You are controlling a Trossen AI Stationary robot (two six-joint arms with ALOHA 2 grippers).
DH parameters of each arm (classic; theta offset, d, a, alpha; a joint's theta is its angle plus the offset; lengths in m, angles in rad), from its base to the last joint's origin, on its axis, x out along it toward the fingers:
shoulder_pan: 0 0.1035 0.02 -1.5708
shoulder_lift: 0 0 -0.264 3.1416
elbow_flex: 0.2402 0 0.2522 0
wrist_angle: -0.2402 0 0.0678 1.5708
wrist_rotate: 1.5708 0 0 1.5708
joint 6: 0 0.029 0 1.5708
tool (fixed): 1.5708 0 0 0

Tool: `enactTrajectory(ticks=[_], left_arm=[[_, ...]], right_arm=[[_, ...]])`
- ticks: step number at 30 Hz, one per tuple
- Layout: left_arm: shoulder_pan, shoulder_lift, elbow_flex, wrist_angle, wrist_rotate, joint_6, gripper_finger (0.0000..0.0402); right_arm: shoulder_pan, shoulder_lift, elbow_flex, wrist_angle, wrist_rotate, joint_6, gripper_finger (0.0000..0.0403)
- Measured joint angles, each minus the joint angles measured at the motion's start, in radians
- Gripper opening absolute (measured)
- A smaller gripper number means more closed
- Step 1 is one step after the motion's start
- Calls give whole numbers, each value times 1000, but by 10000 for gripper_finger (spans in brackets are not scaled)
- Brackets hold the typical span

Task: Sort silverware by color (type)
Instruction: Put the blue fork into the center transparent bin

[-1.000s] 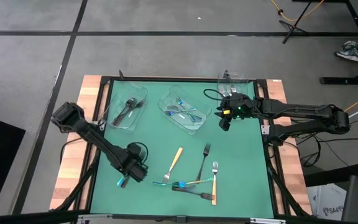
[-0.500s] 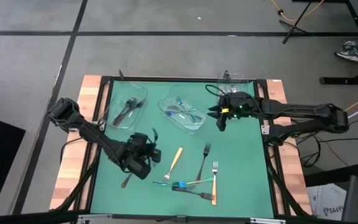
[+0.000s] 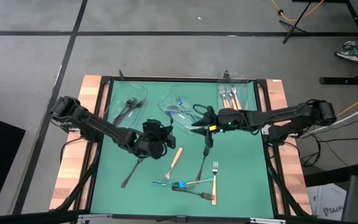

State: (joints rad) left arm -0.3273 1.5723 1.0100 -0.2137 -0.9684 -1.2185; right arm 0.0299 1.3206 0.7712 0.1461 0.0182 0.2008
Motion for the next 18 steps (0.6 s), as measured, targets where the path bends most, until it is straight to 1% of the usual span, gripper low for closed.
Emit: enactTrajectory(ticks=[3,10,14,18], left_arm=[[27,0,0,32,0,25,7],[68,0,0,46,-4,24,7],[82,0,0,62,-25,20,7],[90,0,0,92,-34,24,7]], right_arm=[[24,67,0,87,18,0,115],[59,190,0,304,133,-26,115],[61,243,0,392,152,-26,115],[61,281,0,429,207,-27,115]])
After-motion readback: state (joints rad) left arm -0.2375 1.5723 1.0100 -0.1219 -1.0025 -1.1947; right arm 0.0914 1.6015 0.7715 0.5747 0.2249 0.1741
